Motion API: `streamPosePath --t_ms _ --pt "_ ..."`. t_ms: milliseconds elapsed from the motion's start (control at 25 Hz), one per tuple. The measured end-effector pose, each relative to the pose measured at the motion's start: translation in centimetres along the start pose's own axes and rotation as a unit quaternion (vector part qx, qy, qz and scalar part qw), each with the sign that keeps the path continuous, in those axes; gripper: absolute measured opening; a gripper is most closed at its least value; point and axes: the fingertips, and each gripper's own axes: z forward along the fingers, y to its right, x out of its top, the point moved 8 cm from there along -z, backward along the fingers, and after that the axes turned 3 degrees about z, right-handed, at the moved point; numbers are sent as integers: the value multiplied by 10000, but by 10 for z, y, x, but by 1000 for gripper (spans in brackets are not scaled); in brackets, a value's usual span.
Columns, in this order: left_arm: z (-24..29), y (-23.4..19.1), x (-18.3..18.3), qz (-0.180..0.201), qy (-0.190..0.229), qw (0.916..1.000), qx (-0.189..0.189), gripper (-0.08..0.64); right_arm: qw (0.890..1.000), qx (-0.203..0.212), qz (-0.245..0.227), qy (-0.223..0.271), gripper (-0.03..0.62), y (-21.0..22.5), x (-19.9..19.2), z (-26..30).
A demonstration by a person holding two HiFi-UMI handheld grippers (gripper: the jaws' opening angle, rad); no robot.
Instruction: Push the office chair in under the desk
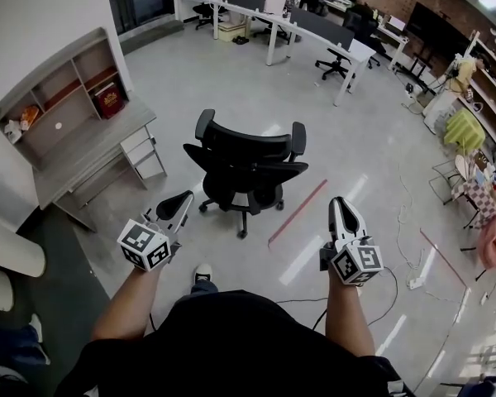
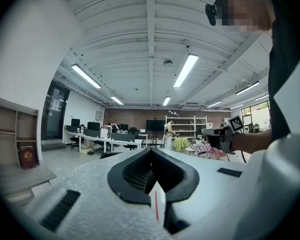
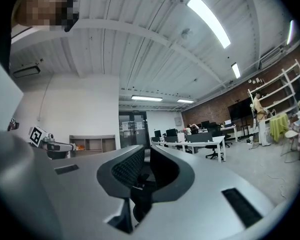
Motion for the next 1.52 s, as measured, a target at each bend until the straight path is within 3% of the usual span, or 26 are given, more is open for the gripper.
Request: streamPosePath --t_ms 720,1520 --pt "39 -52 -15 -174 11 9998 45 15 9995 -94 -145 -267 41 17 -6 51" --pt "131 -197 -36 -318 -137 9993 -120 15 9969 -439 -209 -622 41 31 -26 196"
